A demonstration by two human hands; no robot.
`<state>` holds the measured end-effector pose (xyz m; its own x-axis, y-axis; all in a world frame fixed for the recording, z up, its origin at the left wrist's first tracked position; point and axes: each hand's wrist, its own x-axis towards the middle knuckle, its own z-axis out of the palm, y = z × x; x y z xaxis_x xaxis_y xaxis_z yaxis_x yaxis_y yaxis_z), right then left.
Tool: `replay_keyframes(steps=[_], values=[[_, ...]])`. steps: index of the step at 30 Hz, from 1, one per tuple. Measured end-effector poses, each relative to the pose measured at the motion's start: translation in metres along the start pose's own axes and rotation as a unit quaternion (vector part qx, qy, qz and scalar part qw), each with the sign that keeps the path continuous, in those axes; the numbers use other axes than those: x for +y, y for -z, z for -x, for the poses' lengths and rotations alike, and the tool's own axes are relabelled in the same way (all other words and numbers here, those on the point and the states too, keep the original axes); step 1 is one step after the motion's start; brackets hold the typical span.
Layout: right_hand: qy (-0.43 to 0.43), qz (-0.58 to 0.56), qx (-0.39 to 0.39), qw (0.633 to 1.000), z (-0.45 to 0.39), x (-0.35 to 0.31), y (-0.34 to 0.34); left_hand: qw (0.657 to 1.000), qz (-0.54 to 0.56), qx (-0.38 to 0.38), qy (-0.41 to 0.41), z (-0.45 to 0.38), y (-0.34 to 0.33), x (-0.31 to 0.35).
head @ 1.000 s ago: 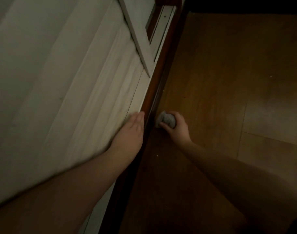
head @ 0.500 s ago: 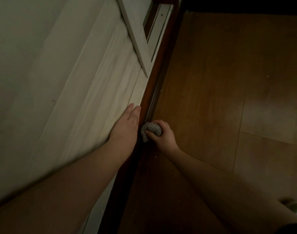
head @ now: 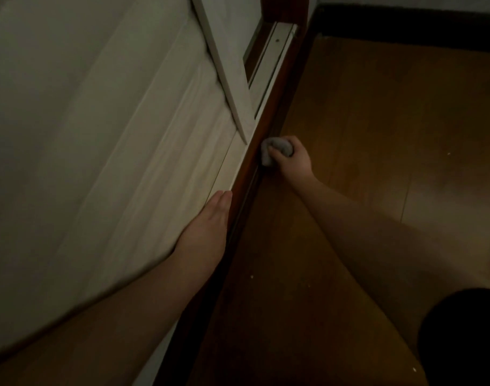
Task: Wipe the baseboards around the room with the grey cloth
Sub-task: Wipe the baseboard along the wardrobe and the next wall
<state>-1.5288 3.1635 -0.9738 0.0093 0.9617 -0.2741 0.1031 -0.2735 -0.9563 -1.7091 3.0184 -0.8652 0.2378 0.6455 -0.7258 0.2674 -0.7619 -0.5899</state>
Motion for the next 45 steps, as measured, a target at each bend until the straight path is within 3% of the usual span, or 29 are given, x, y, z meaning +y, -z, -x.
replay_keyframes(steps=[6, 11, 15, 24, 28, 35, 45], values=[[-0.046, 0.002, 0.072, 0.996, -0.058, -0.024, 0.015, 0.999, 0.033, 0.016, 0.001, -0.003, 0.001, -0.002], [-0.050, -0.013, 0.105, 0.993, -0.048, -0.024, 0.018, 1.000, 0.021, 0.009, -0.006, -0.004, 0.000, -0.001], [-0.031, -0.003, 0.077, 0.997, -0.008, -0.009, 0.022, 1.000, 0.019, 0.000, -0.003, -0.004, -0.001, -0.002], [0.084, 0.135, -0.047, 0.986, 0.112, 0.027, -0.025, 1.000, 0.027, -0.014, 0.005, -0.002, 0.007, -0.006], [0.035, 0.129, -0.026, 0.991, 0.137, 0.032, -0.045, 1.000, 0.023, -0.015, 0.008, 0.000, 0.010, -0.004], [0.019, 0.155, -0.013, 0.988, 0.108, 0.013, -0.045, 0.999, 0.000, -0.008, 0.048, 0.000, 0.010, -0.002], [-0.039, 0.234, 0.015, 0.971, -0.001, -0.041, -0.012, 0.996, -0.031, -0.029, 0.078, 0.012, 0.000, 0.011]])
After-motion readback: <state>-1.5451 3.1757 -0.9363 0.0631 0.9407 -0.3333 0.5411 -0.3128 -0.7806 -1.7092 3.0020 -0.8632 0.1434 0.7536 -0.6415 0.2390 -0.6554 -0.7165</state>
